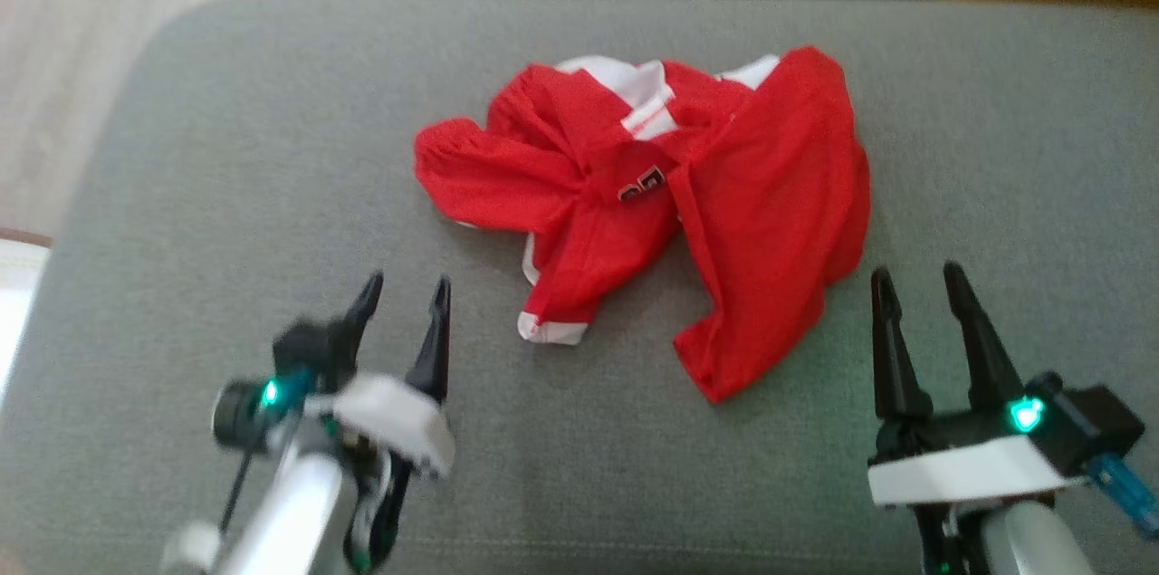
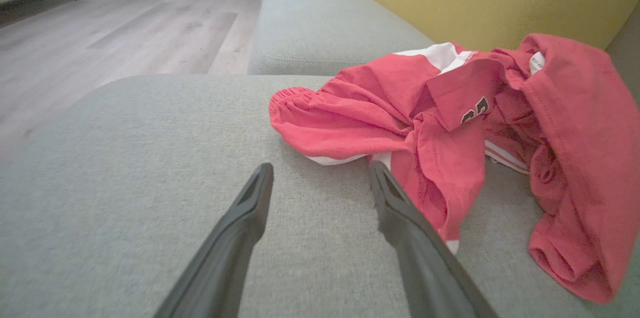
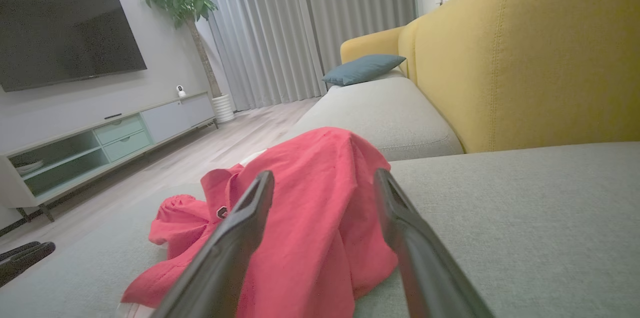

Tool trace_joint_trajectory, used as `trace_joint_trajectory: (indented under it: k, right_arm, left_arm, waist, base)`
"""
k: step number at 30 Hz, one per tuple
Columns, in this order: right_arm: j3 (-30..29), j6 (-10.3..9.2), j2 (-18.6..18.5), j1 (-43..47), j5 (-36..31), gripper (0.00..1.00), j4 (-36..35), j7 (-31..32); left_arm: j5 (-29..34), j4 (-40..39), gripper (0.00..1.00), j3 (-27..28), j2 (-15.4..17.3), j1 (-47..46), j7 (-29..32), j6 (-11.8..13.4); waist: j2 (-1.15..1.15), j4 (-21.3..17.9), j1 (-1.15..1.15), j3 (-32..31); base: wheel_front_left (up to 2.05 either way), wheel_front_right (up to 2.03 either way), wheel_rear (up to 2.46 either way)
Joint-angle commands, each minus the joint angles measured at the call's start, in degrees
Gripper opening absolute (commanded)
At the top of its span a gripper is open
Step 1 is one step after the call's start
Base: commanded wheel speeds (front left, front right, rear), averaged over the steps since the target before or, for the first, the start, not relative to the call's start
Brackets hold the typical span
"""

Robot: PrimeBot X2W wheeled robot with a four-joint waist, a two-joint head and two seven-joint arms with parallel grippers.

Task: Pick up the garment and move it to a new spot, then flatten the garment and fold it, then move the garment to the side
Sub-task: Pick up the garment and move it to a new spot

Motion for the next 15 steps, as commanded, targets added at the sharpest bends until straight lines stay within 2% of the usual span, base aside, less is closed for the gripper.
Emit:
trace_joint_trajectory:
  k: [1, 8, 15]
  right_arm:
    - [1.3, -0.03, -0.3, -3.7, -0.5, 1.0, -2.3, -0.6]
    - [1.5, -0.03, -0.3, -6.6, -0.8, 1.0, -3.1, -0.6]
    - [2.2, -0.03, -0.3, -8.7, -0.3, 1.0, -3.6, -0.6]
  left_arm:
    - [-0.5, -0.1, 1.0, 2.3, 0.1, -5.7, 1.3, -0.3]
    - [-2.5, 8.9, 1.0, 2.6, -1.0, -17.0, 7.6, -2.1]
    - [-2.9, 18.7, 1.0, 2.8, -0.7, -25.8, 12.1, -2.3]
  waist:
    - [0.0, -1.6, 0.0, 3.0]
    - [0.0, -4.6, 0.0, 8.9]
    - [0.0, -7.2, 0.0, 13.0]
  base:
    - [0.0, 0.0, 0.0]
    - [0.0, 0.0, 0.0]
    - [0.0, 0.0, 0.0]
